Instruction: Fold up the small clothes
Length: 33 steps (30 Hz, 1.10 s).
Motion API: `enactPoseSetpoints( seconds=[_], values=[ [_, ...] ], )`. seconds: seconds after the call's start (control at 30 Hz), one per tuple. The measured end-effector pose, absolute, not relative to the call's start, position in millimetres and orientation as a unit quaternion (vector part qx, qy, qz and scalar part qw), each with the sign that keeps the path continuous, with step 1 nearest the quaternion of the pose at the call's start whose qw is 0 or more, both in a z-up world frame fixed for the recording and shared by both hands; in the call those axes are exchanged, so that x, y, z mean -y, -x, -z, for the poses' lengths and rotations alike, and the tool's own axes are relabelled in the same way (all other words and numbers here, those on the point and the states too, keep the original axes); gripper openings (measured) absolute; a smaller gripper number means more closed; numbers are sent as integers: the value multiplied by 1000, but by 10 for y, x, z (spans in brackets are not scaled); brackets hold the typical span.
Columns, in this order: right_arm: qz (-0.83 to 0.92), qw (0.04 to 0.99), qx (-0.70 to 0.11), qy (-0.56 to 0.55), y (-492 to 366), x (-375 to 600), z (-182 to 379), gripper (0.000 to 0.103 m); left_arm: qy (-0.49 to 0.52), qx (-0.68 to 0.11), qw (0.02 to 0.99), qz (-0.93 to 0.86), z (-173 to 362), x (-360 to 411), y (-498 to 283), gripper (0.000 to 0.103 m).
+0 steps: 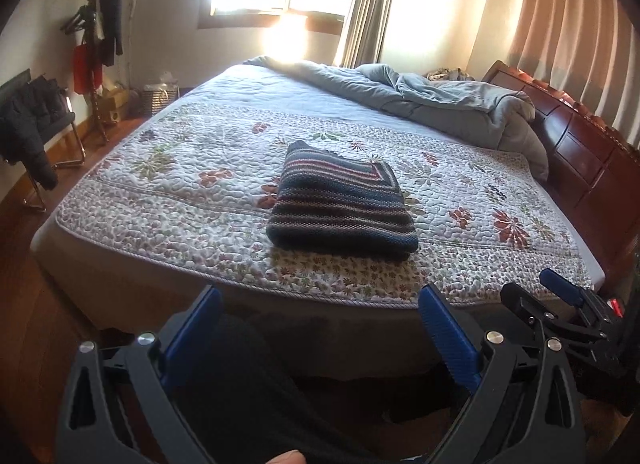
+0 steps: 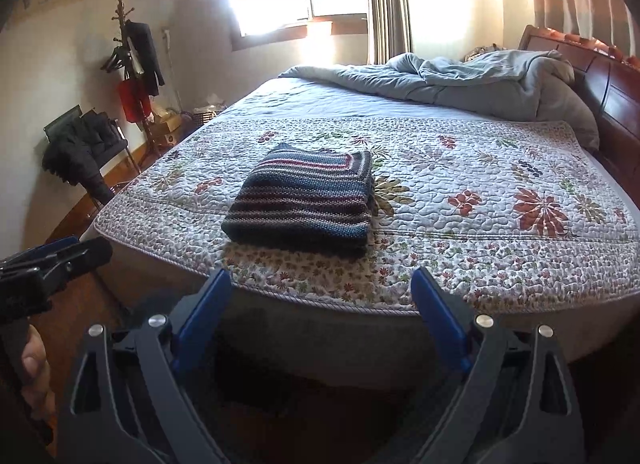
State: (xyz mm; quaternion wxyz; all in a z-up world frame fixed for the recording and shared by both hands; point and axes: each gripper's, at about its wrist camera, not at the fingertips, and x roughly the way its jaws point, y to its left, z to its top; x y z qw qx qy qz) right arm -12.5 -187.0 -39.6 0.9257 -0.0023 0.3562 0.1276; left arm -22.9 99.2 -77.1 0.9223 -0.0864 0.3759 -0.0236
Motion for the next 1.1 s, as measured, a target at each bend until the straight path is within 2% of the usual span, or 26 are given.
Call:
enactPoseSetpoints(
  seconds=[1.1],
  values=[
    [-134, 923, -362, 3, -67, 1872, 435, 91, 75, -386, 919, 15, 813, -860, 77, 99]
  ],
)
